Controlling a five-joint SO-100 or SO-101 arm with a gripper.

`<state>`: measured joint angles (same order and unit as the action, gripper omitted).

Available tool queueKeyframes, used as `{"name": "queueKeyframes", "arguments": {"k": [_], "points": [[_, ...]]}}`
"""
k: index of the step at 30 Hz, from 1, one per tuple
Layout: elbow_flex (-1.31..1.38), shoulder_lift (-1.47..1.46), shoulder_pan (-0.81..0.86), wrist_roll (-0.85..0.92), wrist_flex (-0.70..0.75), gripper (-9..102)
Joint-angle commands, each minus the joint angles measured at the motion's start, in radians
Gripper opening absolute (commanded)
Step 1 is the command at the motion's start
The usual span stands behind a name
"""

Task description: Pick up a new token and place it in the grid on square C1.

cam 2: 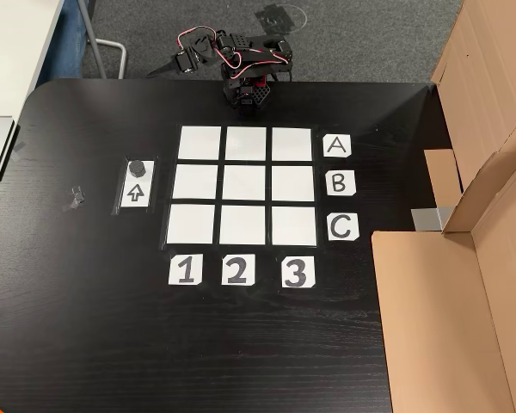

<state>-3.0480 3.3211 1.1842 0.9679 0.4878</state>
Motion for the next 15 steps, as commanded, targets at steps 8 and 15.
{"name": "queueKeyframes", "arguments": {"k": [8,15], "points": [[0.058,-0.057,-0.031,0.043,-0.138,22],[0.422,-0.517,-0.029,-0.058,-0.110,22]]}}
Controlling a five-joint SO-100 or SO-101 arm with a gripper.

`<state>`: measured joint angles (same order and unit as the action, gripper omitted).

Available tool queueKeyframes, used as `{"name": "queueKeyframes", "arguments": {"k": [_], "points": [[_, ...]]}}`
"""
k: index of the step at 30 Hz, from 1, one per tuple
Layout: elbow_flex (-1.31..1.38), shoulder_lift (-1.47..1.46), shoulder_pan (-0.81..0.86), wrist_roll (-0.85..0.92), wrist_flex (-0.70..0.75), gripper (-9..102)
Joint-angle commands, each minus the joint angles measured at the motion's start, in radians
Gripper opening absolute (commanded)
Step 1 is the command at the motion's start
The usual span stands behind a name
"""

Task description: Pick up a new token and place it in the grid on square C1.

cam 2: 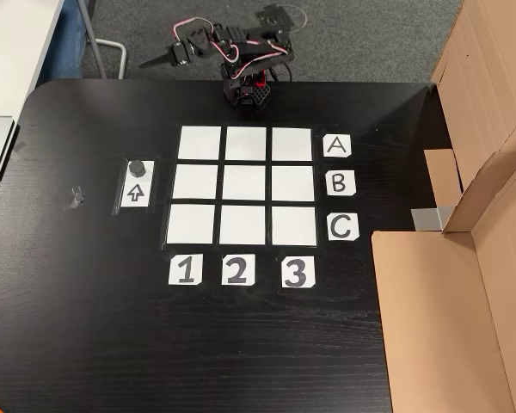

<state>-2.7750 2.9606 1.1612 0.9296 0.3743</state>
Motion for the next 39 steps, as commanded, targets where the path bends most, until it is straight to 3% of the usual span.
{"name": "queueKeyframes", "arguments": {"k": [1,19,39], "points": [[0.155,-0.173,-0.005,-0.020,-0.002,22],[0.439,-0.769,0.003,0.123,-0.012,27],[0.505,-1.020,-0.129,0.293,-0.023,32]]}}
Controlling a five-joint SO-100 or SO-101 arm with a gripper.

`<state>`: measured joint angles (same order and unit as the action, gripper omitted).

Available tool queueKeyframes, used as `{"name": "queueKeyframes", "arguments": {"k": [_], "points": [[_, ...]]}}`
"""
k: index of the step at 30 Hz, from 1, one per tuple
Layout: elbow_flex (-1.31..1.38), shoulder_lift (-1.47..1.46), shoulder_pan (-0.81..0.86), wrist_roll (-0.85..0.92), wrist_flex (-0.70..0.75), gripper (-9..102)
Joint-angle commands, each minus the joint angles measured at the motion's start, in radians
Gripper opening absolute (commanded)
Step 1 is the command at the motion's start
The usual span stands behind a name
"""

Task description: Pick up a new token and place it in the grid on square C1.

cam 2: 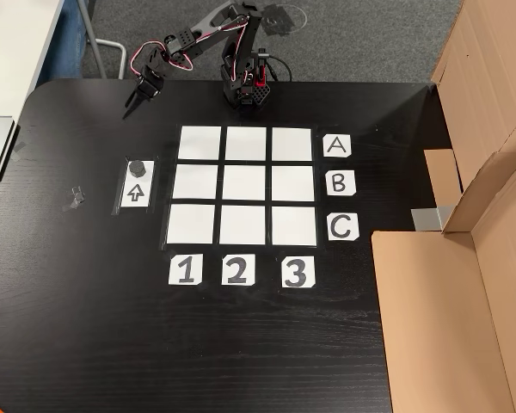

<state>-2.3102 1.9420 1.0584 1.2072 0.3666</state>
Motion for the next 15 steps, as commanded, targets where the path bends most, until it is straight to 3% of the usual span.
{"name": "queueKeyframes", "arguments": {"k": [1,15], "points": [[0.040,-0.003,-0.037,0.021,-0.015,32],[0.104,-0.143,-0.124,0.061,-0.015,32]]}}
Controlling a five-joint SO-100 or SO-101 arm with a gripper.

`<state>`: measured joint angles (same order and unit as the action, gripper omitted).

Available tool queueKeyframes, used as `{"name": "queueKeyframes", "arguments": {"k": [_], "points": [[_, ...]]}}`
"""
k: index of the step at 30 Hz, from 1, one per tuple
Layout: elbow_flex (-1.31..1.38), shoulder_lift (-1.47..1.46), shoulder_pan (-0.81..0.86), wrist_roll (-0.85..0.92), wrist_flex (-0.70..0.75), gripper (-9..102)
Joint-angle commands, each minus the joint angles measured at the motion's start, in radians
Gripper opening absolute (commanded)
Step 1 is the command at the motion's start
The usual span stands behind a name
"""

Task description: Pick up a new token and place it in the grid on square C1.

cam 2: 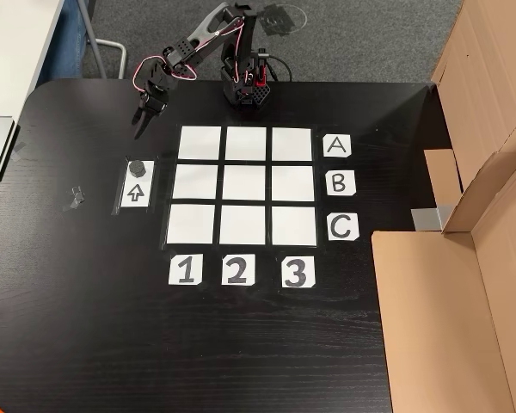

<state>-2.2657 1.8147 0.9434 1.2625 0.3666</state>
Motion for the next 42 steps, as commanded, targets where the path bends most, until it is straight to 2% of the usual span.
{"name": "queueKeyframes", "arguments": {"k": [1,14,23,30,42], "points": [[0.071,-0.028,-0.009,0.008,-0.017,32],[0.209,-0.209,-0.037,0.074,-0.031,32],[0.250,-0.284,-0.118,0.092,-0.035,32],[0.367,-0.380,-0.160,0.081,0.064,33],[0.419,-0.451,-0.153,0.043,0.071,35]]}}
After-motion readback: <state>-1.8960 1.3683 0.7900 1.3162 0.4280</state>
